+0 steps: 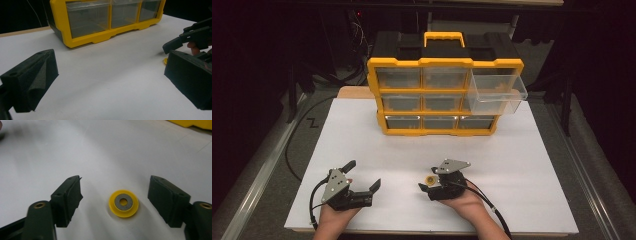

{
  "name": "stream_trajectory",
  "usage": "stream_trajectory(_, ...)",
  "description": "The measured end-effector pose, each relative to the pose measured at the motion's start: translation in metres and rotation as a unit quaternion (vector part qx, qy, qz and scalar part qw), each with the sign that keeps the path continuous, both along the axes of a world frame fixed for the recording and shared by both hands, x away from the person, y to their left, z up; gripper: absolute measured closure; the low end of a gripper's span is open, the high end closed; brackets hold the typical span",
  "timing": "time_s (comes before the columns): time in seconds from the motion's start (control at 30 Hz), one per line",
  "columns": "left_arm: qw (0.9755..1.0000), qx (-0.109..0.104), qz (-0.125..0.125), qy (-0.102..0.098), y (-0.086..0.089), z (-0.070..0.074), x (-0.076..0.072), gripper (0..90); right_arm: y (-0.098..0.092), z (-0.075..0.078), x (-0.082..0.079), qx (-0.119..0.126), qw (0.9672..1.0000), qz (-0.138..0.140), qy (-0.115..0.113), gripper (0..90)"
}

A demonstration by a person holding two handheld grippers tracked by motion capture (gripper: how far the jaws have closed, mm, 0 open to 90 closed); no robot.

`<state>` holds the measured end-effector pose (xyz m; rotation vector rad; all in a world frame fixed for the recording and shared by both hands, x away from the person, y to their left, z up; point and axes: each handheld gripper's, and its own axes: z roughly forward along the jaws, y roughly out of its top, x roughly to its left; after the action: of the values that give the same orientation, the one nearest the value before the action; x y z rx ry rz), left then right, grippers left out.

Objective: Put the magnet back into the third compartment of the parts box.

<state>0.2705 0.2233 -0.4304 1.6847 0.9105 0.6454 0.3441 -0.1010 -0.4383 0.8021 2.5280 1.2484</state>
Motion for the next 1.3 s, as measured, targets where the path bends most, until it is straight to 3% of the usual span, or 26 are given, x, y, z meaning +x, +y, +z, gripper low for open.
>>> stream_trajectory(0.47,1.0000,0.000,-0.003,-0.001,-0.0001,0.0003,-0.0004,0.0,-0.0012,-0.0013,-0.0024,-0.051,0.9987,-0.006,-0.005,50.6)
stream_trajectory(1.3,1.0000,-0.001,-0.002,-0.002,-0.0015,0.0000,-0.0009,0.0,0.0005,-0.0029,-0.0017,-0.059,0.9982,-0.010,-0.007,59.9)
